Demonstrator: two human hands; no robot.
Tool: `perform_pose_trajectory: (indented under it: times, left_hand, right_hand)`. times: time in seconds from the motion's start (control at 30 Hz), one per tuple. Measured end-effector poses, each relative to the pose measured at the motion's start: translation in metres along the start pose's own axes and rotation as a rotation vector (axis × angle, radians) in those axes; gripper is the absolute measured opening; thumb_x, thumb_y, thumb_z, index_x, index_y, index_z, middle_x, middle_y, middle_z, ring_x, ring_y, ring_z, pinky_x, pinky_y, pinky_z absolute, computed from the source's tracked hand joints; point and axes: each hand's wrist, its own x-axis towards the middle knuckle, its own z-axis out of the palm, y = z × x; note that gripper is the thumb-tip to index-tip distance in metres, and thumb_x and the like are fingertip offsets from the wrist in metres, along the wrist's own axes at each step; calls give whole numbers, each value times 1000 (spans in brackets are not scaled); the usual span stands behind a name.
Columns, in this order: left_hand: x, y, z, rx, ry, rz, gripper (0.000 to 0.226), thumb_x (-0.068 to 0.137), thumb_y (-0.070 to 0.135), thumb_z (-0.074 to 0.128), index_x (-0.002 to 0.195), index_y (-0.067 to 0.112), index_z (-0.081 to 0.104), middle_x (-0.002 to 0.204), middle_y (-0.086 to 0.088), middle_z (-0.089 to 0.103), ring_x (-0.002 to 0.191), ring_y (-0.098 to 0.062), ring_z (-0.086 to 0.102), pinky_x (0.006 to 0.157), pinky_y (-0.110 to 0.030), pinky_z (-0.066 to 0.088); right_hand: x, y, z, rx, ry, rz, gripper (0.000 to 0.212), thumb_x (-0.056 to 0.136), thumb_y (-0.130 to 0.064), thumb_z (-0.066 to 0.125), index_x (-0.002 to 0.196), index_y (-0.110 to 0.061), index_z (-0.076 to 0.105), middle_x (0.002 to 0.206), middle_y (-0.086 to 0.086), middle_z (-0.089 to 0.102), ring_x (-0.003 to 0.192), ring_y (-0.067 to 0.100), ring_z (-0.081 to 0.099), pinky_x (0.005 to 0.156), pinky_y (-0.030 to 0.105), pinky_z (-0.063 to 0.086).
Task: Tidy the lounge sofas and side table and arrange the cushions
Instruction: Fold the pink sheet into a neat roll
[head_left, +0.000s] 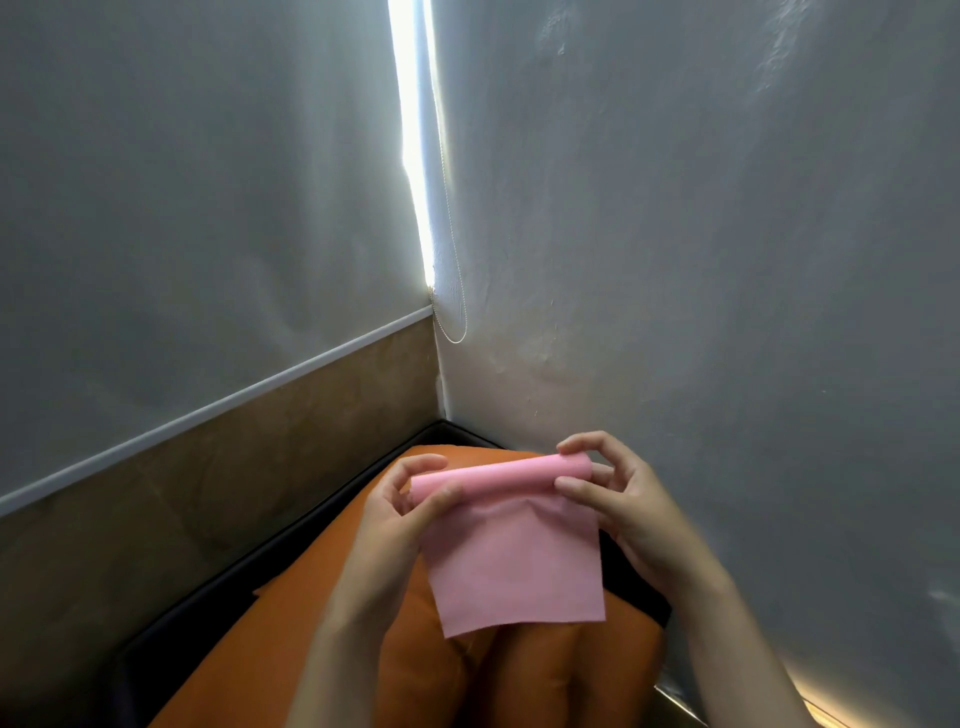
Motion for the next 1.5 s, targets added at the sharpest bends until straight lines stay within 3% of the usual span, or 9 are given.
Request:
perform_pose_trajectory:
  times: [0.1,0.27,0.47,0.73,0.93,1.1,1.3,1.43,1.5]
  left_hand:
    - [-1,1,4,-46,-10,-13,34,77,24,76,108,21,64,91,-5,66,74,-15,67,69,-36,56]
    - [-3,1,11,-109,-44,-20,41,72,21,75,110,20,61,80,4,70,73,-15,67,69,-36,56]
    - [-1,1,9,-127,-55,-10,44,68,22,81,109,20,62,76,7,70,71,-15,67,65,-34,56]
    - [2,-1,11,-111,-52,-51,42,70,28,73,110,18,63,94,-7,68,83,-20,67,65,-31,55]
    - [5,-7,15,-46,-41,-119,43,73,45,77,102,14,69,99,-13,71,93,-29,67,82,-42,53]
    - [7,-7,15,-30,-2,-65,38,64,36,76,96,17,68,86,-5,69,79,-20,64,62,-30,52]
    - [5,-3,16,-89,-24,-26,50,62,20,87,106,16,64,90,-7,67,80,-20,66,64,-30,55]
    - [7,-4,15,-89,-39,-52,51,63,24,87,108,20,63,95,-8,65,82,-21,66,68,-32,56]
    - [7,-4,16,-61,-55,-83,46,65,36,76,107,23,63,101,-8,64,87,-22,65,71,-34,55]
  right_hand:
    - [1,0,4,20,59,-6,36,68,-21,84,98,-23,64,82,4,68,76,21,65,65,31,53]
    - [2,2,9,-81,95,-39,28,64,-35,81,87,-24,69,78,-1,66,73,14,62,63,29,53]
    - [2,0,10,-54,84,-27,30,68,-27,79,87,-9,64,75,6,61,67,16,61,55,29,53]
    - [2,1,6,-64,51,-49,23,69,-25,79,86,-21,64,78,6,63,72,21,62,61,35,54]
    - [2,2,4,-83,11,-56,27,69,-21,79,92,-20,64,81,5,63,75,20,60,66,36,52]
    - [3,2,2,-75,26,-19,33,65,-19,81,94,-24,64,80,1,65,75,17,62,64,33,52]
    - [4,4,2,-147,57,4,29,64,-27,82,90,-22,68,80,2,67,74,18,63,67,35,54]
    - [4,3,2,-141,89,-22,24,69,-30,78,88,-18,69,80,3,67,73,18,64,64,34,54]
    - [5,3,1,-140,92,-38,23,69,-28,78,88,-18,68,80,4,67,73,18,63,63,33,53]
